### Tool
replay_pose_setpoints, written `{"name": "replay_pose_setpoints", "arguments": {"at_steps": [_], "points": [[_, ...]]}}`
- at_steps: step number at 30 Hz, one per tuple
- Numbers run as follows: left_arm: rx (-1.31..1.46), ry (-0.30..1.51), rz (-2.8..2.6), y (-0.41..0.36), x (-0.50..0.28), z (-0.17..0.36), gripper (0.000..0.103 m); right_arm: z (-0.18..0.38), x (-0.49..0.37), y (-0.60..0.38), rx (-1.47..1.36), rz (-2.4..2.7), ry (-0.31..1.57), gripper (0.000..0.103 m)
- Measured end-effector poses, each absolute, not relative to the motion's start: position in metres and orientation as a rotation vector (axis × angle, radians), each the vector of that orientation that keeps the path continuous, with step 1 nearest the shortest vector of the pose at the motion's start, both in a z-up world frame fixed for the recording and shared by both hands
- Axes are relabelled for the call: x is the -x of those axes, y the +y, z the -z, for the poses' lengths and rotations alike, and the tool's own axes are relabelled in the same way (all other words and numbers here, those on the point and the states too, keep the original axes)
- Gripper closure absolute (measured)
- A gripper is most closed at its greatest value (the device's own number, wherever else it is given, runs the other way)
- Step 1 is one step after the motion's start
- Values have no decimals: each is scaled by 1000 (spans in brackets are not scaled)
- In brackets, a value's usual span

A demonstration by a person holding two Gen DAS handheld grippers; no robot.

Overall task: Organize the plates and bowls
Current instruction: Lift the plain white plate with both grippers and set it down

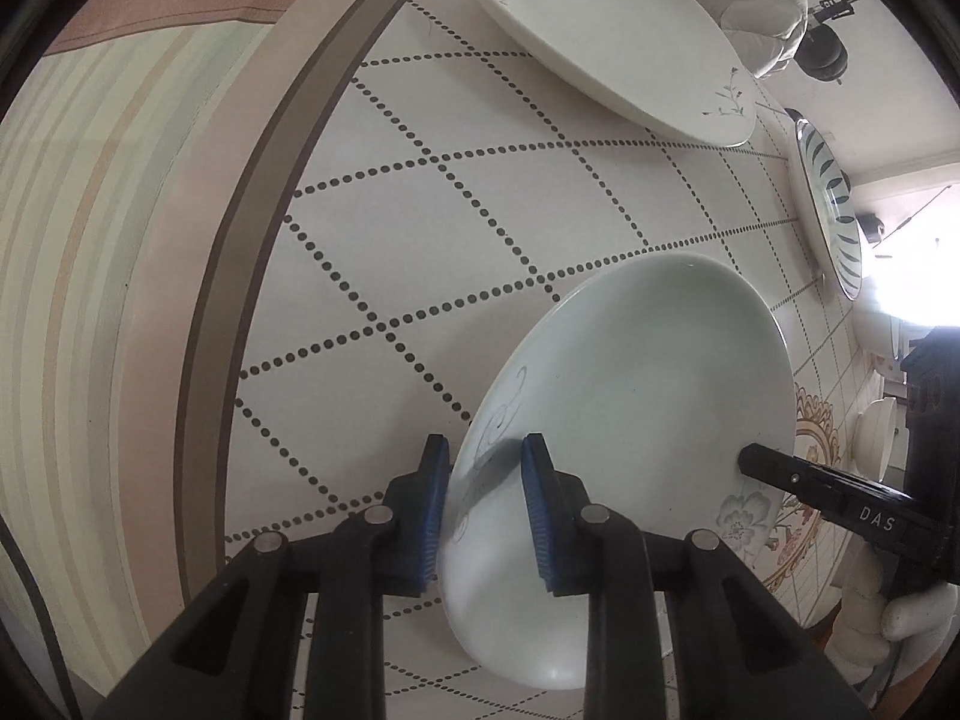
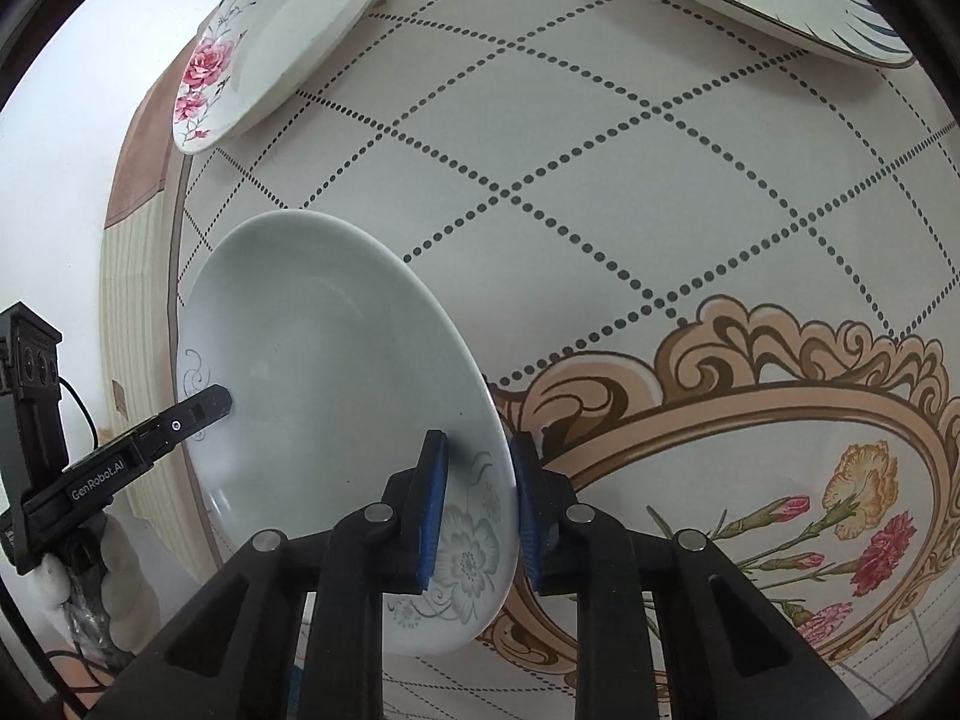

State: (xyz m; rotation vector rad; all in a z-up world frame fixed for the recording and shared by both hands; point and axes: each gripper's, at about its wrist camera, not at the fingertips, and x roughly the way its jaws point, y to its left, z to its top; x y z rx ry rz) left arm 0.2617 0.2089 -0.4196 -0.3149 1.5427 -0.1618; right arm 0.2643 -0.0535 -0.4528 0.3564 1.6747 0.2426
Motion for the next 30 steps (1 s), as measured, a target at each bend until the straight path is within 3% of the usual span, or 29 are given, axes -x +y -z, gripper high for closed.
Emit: {"name": "replay_pose_setpoints", "arguments": {"at_steps": [13, 24, 30], "points": [[276, 1502, 138, 154, -264, 386, 83, 420, -264, -105, -426, -270, 1655, 86], [234, 1489, 264, 47, -284, 367, 83, 381, -264, -222, -458, -209, 1574, 86], [208, 1511, 268, 12, -294, 378, 83, 388, -260, -277, -474, -149, 1554, 85]]}}
